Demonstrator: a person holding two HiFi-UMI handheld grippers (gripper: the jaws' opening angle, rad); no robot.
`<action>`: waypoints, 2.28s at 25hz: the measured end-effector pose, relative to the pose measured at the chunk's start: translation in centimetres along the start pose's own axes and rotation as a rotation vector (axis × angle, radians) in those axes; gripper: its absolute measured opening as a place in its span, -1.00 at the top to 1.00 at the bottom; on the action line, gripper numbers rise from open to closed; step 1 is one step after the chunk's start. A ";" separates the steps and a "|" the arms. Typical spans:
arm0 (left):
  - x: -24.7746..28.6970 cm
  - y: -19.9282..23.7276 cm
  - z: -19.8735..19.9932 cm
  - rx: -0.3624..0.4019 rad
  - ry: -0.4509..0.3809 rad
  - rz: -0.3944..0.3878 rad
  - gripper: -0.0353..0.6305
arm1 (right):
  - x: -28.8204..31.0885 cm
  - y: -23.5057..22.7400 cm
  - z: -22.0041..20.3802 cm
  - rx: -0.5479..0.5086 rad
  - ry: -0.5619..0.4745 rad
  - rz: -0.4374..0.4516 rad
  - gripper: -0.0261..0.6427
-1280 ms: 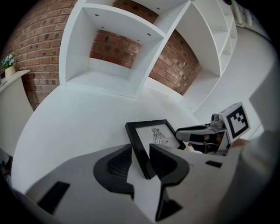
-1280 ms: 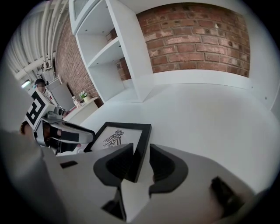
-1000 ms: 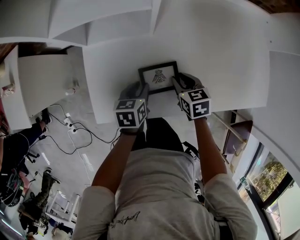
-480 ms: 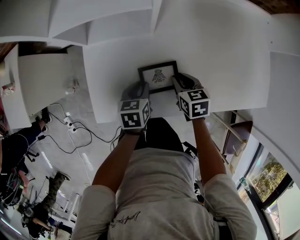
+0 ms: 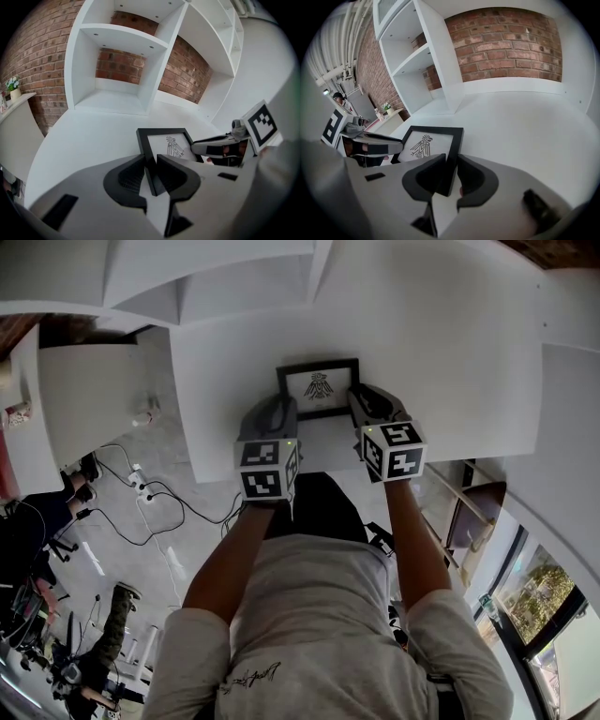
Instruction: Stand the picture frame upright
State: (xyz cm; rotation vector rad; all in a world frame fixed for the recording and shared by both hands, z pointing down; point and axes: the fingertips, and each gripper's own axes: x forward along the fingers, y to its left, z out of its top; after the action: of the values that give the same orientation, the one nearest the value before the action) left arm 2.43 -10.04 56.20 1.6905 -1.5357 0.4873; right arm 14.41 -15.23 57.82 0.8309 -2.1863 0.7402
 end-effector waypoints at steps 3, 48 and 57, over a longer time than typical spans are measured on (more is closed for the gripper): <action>-0.5 0.6 0.2 -0.008 -0.017 0.004 0.62 | 0.0 0.7 0.5 -0.005 -0.012 0.005 0.65; -9.1 20.5 9.1 0.156 -0.362 0.109 0.63 | 9.3 18.3 14.2 -0.231 -0.282 0.017 0.66; -8.0 22.6 10.7 0.184 -0.397 0.108 0.62 | 11.3 18.6 16.2 -0.240 -0.306 -0.001 0.66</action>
State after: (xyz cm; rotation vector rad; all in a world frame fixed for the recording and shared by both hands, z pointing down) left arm -23.06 -11.98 50.25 1.9371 -1.9218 0.3708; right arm -11.76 -18.48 51.56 0.8645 -2.4828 0.3563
